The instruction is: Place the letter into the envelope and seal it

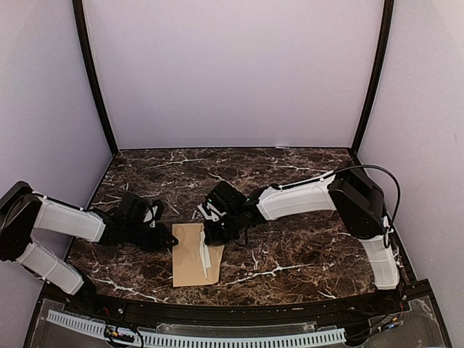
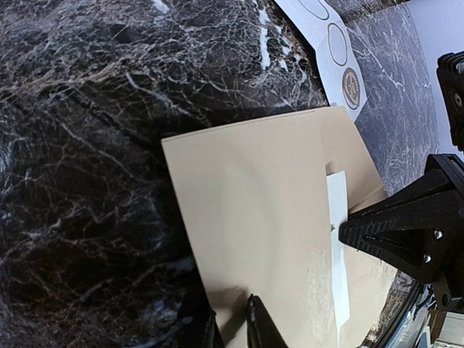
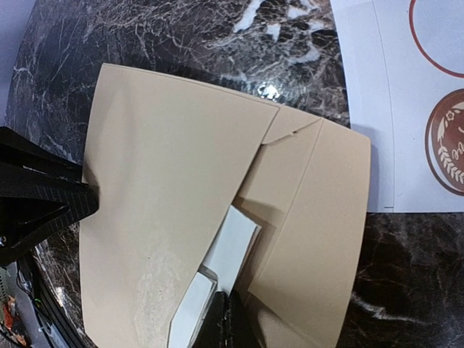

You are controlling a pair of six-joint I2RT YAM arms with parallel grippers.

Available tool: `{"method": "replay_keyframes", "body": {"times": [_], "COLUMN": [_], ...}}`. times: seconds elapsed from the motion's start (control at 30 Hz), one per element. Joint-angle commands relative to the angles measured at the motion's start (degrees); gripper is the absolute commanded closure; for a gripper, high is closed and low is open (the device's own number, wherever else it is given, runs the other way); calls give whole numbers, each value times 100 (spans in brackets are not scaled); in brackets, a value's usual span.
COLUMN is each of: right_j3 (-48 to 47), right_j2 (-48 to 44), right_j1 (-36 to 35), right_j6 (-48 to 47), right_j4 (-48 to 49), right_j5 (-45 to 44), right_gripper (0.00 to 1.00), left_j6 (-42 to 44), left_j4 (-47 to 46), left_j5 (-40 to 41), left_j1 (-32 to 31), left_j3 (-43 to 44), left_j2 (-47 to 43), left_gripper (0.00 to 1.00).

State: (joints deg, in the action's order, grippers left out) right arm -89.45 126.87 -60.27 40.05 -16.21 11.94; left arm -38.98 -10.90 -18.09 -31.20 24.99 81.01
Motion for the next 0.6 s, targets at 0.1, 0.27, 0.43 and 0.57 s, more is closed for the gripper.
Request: {"method": "replay_keyframes", "body": {"times": [0.1, 0.27, 0.43, 0.57], "right_j3": [-137, -139, -42, 172], "right_j2": [192, 154, -104, -450], "right_j1": [-15, -15, -17, -25], "right_j6": [56, 82, 95, 92], "right_j4": [347, 422, 382, 197], "right_j5": [378, 499, 416, 153], "right_gripper": [100, 100, 93, 80], "left_j6": [18, -85, -87, -34], "left_j4": [4, -139, 29, 318], "left_j5": [-366, -506, -329, -142], "left_j1": [0, 0, 0, 0], "left_j3": [-62, -125, -144, -193], "left_j2": [217, 209, -51, -312], "left_gripper": [87, 88, 85, 74]}}
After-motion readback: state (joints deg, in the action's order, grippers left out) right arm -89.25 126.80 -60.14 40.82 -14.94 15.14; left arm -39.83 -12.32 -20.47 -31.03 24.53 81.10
